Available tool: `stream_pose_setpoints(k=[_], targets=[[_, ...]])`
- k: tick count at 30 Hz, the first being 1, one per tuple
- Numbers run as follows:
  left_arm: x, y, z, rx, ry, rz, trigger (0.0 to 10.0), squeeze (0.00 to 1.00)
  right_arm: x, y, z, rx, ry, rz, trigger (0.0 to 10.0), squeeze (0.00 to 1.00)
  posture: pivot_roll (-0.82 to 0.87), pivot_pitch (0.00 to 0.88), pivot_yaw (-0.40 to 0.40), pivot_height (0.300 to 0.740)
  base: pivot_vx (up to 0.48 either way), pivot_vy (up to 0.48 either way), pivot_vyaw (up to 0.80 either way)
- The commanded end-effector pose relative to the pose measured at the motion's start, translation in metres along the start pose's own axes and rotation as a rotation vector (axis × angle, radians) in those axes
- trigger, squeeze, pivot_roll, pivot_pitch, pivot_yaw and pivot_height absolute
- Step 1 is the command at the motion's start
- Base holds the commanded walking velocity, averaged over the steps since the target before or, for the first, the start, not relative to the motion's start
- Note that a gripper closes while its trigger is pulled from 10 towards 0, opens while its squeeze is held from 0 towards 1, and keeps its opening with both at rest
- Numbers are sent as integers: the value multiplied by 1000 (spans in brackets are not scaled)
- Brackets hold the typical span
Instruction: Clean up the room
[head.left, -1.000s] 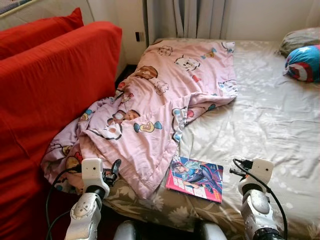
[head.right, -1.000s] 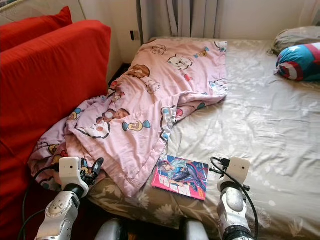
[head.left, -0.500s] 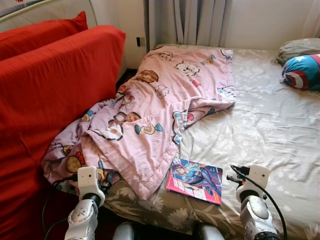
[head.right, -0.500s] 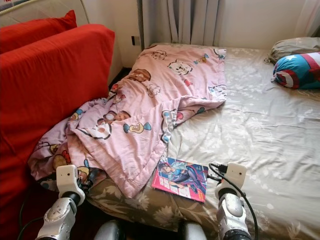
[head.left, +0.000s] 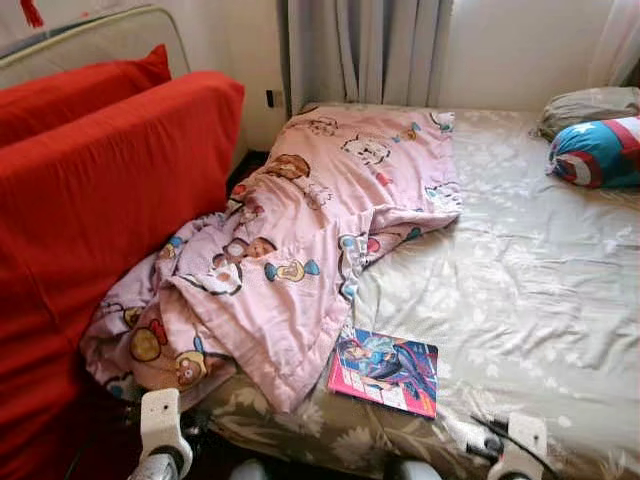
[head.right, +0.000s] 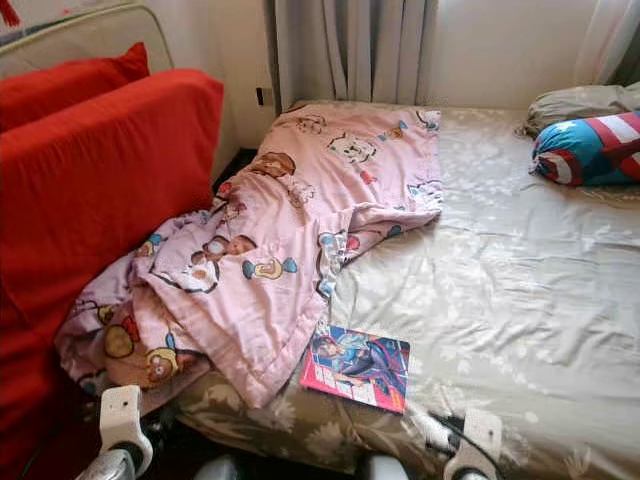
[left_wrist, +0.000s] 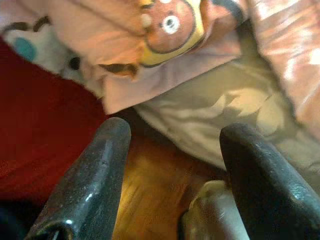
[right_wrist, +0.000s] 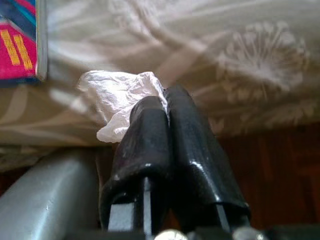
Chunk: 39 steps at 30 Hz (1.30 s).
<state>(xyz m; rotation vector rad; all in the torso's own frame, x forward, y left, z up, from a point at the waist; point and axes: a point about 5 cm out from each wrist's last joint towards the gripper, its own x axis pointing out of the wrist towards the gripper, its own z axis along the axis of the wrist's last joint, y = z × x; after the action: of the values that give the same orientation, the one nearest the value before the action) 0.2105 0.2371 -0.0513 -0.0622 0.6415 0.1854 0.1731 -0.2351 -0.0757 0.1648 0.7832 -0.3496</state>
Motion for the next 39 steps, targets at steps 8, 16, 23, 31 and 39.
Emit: stream_pose_setpoints(k=[8, 16, 23, 31, 39], targets=[[-5, 5, -17, -6, 83, 2, 10000, 0, -11, -31, -23, -32, 70, -27, 10000, 0, -42, 0, 28, 740, 0, 0, 0], [-18, 14, -44, -44, 188, 58, 10000, 0, -13, -43, -23, -95, 92, -30, 10000, 0, -31, 0, -10, 740, 0, 0, 0], [-28, 28, -61, -50, 262, 93, 10000, 0, -6, -28, -13, -138, 104, -5, 10000, 0, -6, 0, -10, 740, 0, 0, 0], [-22, 29, -50, -9, 254, 93, 10000, 0, -1, -8, -8, -114, 105, 23, 10000, 0, 20, 0, 4, 740, 0, 0, 0], [-16, 26, -40, 12, 239, 84, 10000, 0, 0, 2, -9, -120, 114, 36, 10000, 0, 46, 0, 17, 740, 0, 0, 0]])
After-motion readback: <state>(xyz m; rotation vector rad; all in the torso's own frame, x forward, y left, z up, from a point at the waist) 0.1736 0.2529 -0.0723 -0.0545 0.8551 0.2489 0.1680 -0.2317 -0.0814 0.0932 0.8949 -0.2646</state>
